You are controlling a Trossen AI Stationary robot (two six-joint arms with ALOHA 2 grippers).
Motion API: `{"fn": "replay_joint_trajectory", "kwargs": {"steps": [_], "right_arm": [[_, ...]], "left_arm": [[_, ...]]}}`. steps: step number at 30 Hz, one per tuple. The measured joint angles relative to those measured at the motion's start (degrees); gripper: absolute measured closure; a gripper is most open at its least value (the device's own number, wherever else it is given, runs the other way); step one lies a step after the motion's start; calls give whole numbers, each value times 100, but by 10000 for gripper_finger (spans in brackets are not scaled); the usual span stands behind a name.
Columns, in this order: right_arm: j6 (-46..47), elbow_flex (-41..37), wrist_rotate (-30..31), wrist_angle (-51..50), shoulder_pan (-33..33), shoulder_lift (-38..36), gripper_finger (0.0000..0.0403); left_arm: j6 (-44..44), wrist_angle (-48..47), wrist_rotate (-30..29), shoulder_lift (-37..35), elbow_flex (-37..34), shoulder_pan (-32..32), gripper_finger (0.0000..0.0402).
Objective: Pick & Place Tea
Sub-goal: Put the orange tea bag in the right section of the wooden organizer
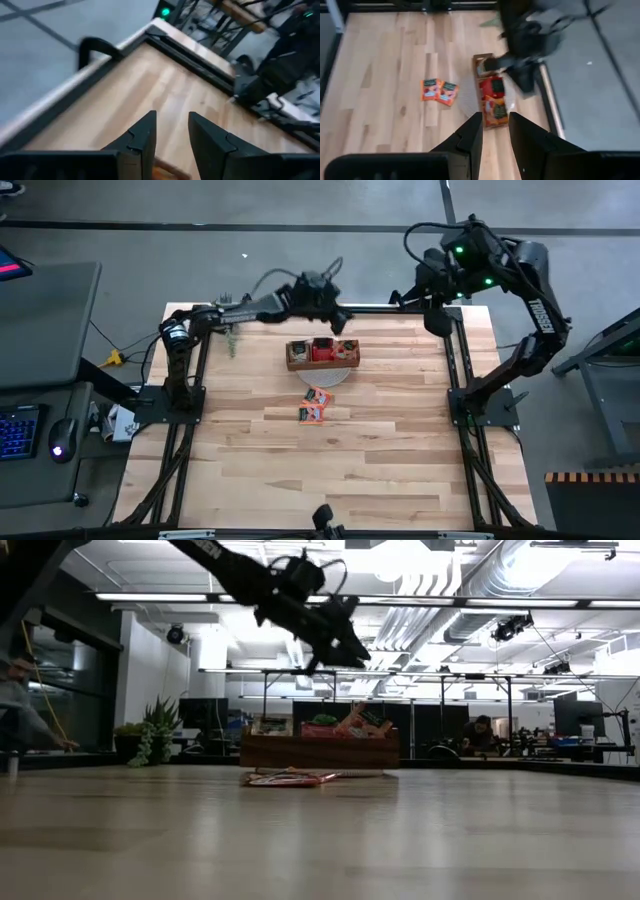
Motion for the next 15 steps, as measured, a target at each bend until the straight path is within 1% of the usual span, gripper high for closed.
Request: {"fn": "replay_joint_trajectory", "kwargs": {"steps": [3, 7, 9, 15], "right_arm": [[25, 0, -220, 0, 12, 183, 311], [40, 0, -204, 41, 22, 508, 311], [40, 0, -165, 121, 20, 662, 311], [11, -4, -136, 326, -28, 1169, 317]], "left_arm": [[452, -687, -25, -133, 523, 197, 307], [1022, -1778, -20, -498, 965, 516, 363], [1337, -2077, -34, -717, 1091, 632, 390], [2031, -3179, -212, -1644, 1090, 968, 399]]}}
